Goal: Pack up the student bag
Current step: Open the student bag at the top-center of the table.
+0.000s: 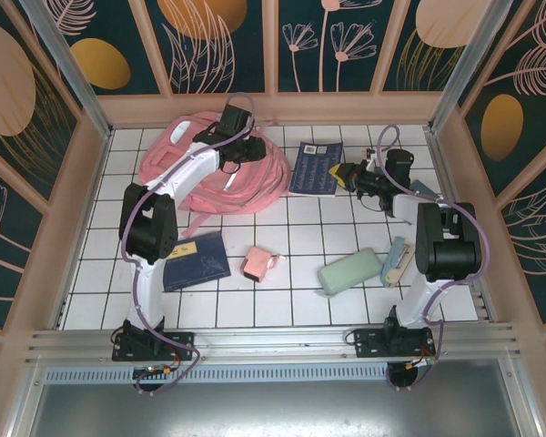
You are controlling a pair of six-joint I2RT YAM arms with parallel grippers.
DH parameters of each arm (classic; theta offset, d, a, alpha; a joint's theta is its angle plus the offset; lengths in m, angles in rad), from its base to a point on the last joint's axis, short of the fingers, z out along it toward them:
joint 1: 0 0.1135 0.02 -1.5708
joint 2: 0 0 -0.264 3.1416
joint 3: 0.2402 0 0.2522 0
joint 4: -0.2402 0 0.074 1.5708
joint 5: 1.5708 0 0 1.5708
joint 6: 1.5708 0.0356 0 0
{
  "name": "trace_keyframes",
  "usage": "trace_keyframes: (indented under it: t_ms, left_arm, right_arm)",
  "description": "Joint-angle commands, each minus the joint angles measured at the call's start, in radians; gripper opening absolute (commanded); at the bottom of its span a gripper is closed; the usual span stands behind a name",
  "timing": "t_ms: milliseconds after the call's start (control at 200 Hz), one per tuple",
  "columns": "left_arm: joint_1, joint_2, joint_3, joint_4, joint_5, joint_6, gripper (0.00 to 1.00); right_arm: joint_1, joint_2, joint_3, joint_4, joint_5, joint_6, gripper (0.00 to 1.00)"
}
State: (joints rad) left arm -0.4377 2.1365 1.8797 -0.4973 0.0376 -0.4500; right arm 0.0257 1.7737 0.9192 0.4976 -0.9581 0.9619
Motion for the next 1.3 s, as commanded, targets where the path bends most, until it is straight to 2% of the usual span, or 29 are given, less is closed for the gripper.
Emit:
trace_keyframes:
  t_ms: [0,240,480,555,610,775,886,1296]
  left_arm:
    - [-0.009,0.055,0.056,-0.141,-0.204,0.161,0.44]
    - [-0.049,0.086,0.042,-0.115,-0.204,0.225,0.55]
    - [-0.076,0.172,0.063,-0.152,-0.304,0.267,0.52]
    - [-0.076,0.185,0.062,-0.158,-0.306,0.265,0.47]
    - [-0.076,0.191,0.061,-0.159,-0.321,0.258,0.39]
    - [-0.075,0.164,0.063,-0.157,-0.373,0.244,0.0]
    - [-0.075,0.123,0.074,-0.153,-0.405,0.226,0.0]
    - [-0.019,-0.035,0.167,-0.166,-0.298,0.15,0.0]
  right_arm:
    - [0.0,-0.046,-0.01,0.005,0.002,-0.032,0.0]
    - [0.011,-0.043,-0.011,0.004,0.005,-0.029,0.0]
    - [0.022,-0.034,0.001,0.0,0.005,-0.024,0.0]
    - [0.023,-0.03,0.003,-0.001,0.005,-0.025,0.0]
    - [0.026,-0.025,0.003,0.0,0.005,-0.023,0.0]
    - [0.027,-0.02,0.009,0.004,0.006,-0.021,0.0]
    - [0.027,-0.02,0.005,0.011,0.011,-0.018,0.0]
    - [0.046,-0.008,0.009,0.082,0.033,0.03,0.0]
